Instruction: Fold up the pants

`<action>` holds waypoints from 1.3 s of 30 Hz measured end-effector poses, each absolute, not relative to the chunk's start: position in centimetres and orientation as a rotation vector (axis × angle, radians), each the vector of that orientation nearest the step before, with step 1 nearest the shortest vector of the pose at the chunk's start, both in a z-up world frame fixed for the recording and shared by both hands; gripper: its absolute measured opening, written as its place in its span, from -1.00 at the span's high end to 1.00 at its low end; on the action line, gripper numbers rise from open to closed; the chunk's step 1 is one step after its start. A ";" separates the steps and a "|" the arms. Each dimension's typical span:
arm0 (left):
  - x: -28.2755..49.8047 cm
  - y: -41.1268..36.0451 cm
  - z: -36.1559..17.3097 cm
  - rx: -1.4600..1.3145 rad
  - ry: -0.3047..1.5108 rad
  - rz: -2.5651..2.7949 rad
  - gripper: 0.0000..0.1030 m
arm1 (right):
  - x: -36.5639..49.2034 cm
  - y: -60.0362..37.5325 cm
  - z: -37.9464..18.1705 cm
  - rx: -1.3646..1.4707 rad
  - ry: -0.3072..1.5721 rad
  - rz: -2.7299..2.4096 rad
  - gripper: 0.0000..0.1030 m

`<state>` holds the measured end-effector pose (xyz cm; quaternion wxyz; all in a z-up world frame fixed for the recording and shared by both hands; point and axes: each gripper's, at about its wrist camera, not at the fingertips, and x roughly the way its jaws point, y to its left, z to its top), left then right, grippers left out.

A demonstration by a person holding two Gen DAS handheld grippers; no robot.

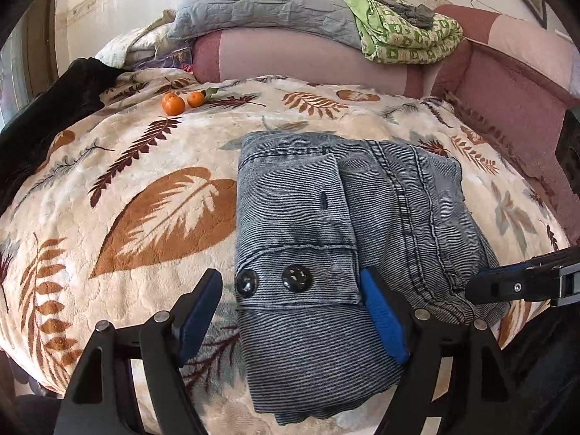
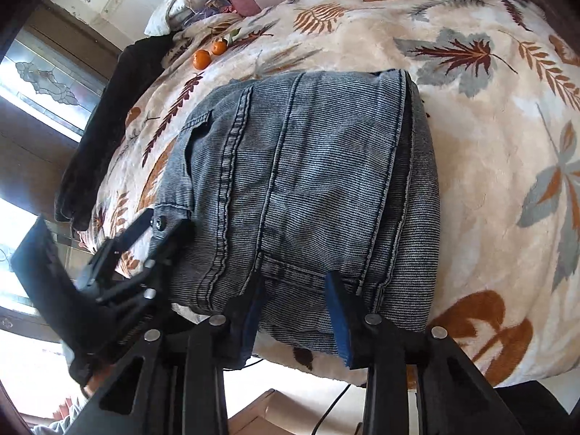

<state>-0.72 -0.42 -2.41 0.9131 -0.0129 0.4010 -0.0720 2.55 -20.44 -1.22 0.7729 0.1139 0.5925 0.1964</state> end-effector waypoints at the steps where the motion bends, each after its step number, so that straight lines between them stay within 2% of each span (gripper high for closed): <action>1: -0.8 -0.8 -2.6 0.001 0.829 -0.157 -0.54 | 2.6 -20.6 -0.5 0.242 1.275 0.417 0.22; 4: -0.9 -1.0 -2.7 0.013 0.820 -0.146 -0.54 | 3.2 -21.0 3.1 0.224 1.156 0.393 0.22; 6: -0.8 -0.9 -2.9 -0.002 0.833 -0.156 -0.54 | 4.5 -21.3 5.0 0.300 1.092 0.427 0.10; 8: -0.6 -0.7 -3.0 -0.030 0.844 -0.164 -0.54 | 6.4 -21.0 5.7 0.371 1.066 0.472 -0.16; 9: -0.7 -0.6 -3.0 -0.034 0.845 -0.166 -0.54 | 7.5 -20.5 5.6 0.409 1.069 0.505 -0.17; 12: -0.7 -0.6 -3.0 -0.034 0.844 -0.172 -0.54 | 10.8 -19.5 2.9 0.420 1.108 0.519 -0.18; 14: -0.7 -0.6 -3.1 -0.043 0.847 -0.187 -0.55 | 13.1 -19.4 -1.8 0.412 1.260 0.396 -0.16; 16: -0.6 -0.4 -3.1 -0.064 0.851 -0.187 -0.58 | 12.9 -20.6 -2.9 0.473 1.233 0.378 0.10; 17: -0.6 -0.2 -3.0 -0.078 0.851 -0.188 -0.59 | 12.3 -20.8 -2.1 0.475 1.217 0.385 0.10; 20: -0.8 0.5 -2.2 -0.126 0.834 -0.205 -0.58 | 10.3 -21.1 -0.1 0.378 1.187 0.349 -0.02; 23: -1.9 1.5 -0.3 -0.178 0.741 -0.217 -0.58 | 7.7 -23.1 1.1 0.371 1.132 0.350 -0.08; 26: -2.4 3.0 0.9 -0.231 0.668 -0.179 -0.59 | 5.6 -25.7 1.0 0.390 1.099 0.325 -0.24; 35: -0.6 6.6 -1.3 -0.435 0.765 -0.098 -0.60 | 3.3 -29.6 -1.9 0.497 1.122 0.315 -0.27; 39: -0.3 7.1 -1.9 -0.468 0.796 -0.068 -0.60 | 3.4 -28.9 -0.9 0.511 1.095 0.356 -0.27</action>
